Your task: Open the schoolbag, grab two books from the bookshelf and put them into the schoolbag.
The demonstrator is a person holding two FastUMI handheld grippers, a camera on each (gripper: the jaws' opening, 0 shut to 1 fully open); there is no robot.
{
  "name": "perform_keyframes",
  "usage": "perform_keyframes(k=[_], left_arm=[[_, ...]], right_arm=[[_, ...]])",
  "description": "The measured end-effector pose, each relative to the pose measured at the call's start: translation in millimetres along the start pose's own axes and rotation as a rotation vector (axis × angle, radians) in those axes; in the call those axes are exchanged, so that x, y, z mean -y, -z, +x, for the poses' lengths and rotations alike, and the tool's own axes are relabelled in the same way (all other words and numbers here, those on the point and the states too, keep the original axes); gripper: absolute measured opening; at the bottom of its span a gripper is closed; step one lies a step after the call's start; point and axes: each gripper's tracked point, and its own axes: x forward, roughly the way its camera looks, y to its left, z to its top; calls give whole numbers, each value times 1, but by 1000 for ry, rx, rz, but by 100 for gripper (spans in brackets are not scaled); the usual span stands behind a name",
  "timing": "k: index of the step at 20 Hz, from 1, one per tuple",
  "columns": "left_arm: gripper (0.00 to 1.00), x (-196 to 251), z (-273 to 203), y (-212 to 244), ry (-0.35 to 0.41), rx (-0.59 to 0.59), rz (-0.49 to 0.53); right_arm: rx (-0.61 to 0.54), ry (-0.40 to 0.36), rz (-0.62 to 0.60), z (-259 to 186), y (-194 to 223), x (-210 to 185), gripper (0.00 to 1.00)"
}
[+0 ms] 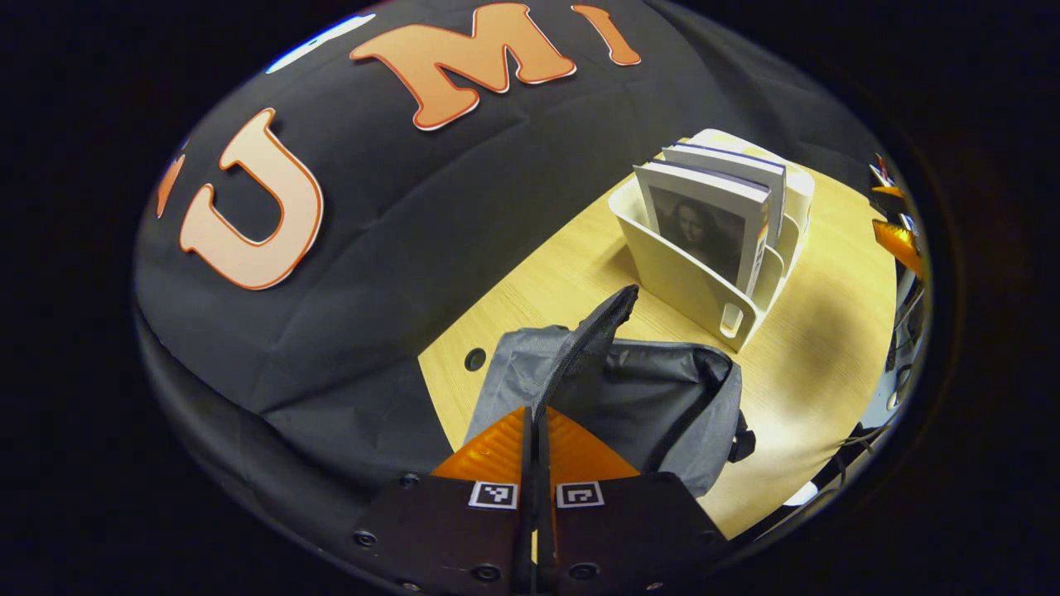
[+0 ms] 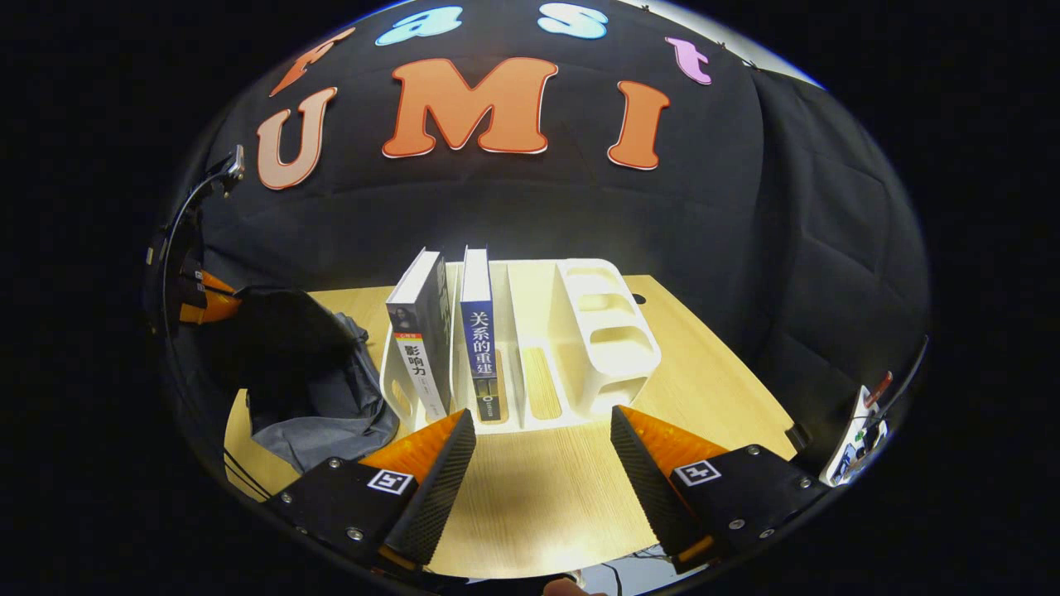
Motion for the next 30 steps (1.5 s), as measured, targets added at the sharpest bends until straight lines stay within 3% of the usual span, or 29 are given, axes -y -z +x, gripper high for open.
perform_keyframes(k=[3, 6, 9, 15, 19, 23, 26, 30], left_arm=[[3, -9, -1, -9, 37, 23, -5], [3, -16, -2, -17, 59, 42, 14], [3, -29, -9, -30, 61, 84, 22], [3, -36, -6, -34, 86, 99, 2], [3, -39, 0, -30, 77, 93, -21], [3, -45, 2, -29, 83, 85, -24], [3, -48, 1, -29, 77, 66, -29], [3, -48, 1, -26, 72, 55, -41]], right_arm=[[3, 34, 36, -20, 1, -9, 98], [-6, 21, 102, -38, -1, -29, 98], [-19, 35, 60, -52, -6, -42, 98], [-107, -88, -22, -57, -56, -91, 98], [-131, -148, -165, -30, -120, -109, 98], [-194, -235, -164, 14, -165, -139, 98], [-310, -282, -100, 50, -171, -153, 99], [-450, -286, -87, 97, -156, -159, 99]])
